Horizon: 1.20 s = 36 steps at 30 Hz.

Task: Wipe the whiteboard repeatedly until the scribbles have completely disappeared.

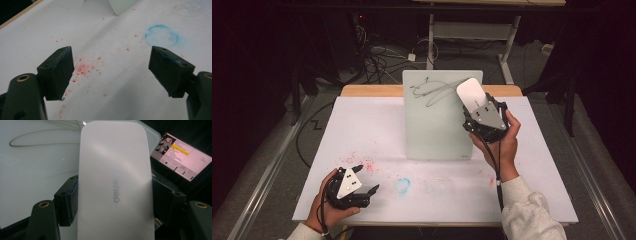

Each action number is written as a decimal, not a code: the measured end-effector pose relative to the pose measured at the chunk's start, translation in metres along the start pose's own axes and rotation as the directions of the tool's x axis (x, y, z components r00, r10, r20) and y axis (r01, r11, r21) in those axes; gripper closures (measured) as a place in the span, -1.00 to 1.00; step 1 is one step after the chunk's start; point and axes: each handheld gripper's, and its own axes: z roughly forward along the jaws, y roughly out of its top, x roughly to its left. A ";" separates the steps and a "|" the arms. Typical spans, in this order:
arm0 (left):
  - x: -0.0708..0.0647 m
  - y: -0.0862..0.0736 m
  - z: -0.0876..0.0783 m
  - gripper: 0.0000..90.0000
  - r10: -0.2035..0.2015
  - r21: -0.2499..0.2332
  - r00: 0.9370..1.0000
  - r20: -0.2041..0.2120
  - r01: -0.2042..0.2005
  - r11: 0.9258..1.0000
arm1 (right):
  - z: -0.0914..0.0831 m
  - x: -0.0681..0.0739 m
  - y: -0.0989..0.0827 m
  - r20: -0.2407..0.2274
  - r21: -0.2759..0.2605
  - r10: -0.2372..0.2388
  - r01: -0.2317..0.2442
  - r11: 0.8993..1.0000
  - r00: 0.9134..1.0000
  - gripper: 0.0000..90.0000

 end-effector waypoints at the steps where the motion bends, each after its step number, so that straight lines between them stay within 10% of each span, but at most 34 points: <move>1: 0.000 0.000 0.000 -0.56 -0.002 0.002 1.000 -0.002 0.002 1.000 | 0.001 0.002 -0.001 0.000 0.001 -0.008 0.008 1.000 1.000 -0.31; 11: -0.001 -0.001 -0.001 -0.56 0.008 0.007 1.000 -0.002 -0.008 1.000 | 0.008 0.031 -0.014 -0.042 0.022 -0.087 0.088 0.996 0.995 -0.30; 28: -0.002 0.000 0.000 -0.56 0.010 0.007 1.000 0.002 -0.010 1.000 | 0.010 -0.015 -0.003 0.076 0.015 0.018 -0.020 1.000 0.997 -0.30; 36: -0.003 0.001 0.000 -0.56 0.014 0.009 1.000 0.003 -0.014 1.000 | 0.009 0.026 -0.015 0.030 0.033 -0.094 0.093 0.995 0.995 -0.30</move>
